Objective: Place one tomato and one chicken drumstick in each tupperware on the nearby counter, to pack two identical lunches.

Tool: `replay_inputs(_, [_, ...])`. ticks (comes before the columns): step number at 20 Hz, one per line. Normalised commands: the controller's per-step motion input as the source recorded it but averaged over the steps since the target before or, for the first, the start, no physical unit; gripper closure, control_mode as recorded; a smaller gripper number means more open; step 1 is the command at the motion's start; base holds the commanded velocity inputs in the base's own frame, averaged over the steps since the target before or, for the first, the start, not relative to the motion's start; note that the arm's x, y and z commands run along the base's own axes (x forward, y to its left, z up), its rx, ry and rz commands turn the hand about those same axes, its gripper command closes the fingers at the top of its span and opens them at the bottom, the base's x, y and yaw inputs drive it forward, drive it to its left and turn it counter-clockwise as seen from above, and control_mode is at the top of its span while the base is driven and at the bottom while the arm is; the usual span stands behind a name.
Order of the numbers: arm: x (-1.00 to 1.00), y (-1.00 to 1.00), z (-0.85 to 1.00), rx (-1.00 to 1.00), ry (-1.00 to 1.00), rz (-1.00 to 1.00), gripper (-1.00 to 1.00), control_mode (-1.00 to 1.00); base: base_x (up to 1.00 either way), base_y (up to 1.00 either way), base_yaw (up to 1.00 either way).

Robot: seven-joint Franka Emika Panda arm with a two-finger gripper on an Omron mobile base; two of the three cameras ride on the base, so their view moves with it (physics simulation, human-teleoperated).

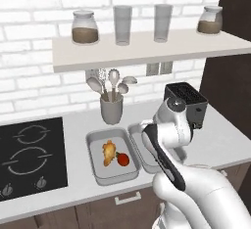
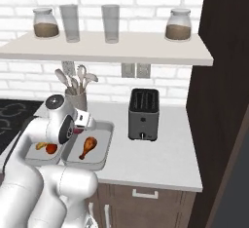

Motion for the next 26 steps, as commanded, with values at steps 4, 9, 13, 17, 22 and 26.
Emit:
replay_inputs(4, [0.53, 0.21, -0.48, 0.00, 0.05, 0.00, 1.00, -1.00, 0.00, 0.00, 0.00])
replay_inputs(9, [0.60, 0.02, -0.45, 0.00, 0.09, 0.00, -1.00, -1.00, 0.00, 0.00, 0.00])
replay_inputs(13, [0.19, -0.14, -0.35, 0.00, 0.11, 0.03, -1.00, -1.00, 0.00, 0.00, 0.00])
replay_inputs(17, [0.17, -0.08, -0.18, 0.00, 0.03, 0.04, -1.00, -1.00, 0.00, 0.00, 0.00])
replay_inputs(22, [-0.28, 0.00, 0.36, 0.01, -0.01, 0.00, -1.00, -1.00, 0.00, 0.00, 0.00])
replay_inputs(26, [-1.00, -0.05, 0.99, 0.00, -0.34, 0.00, -1.00, -1.00, 0.00, 0.00, 0.00])
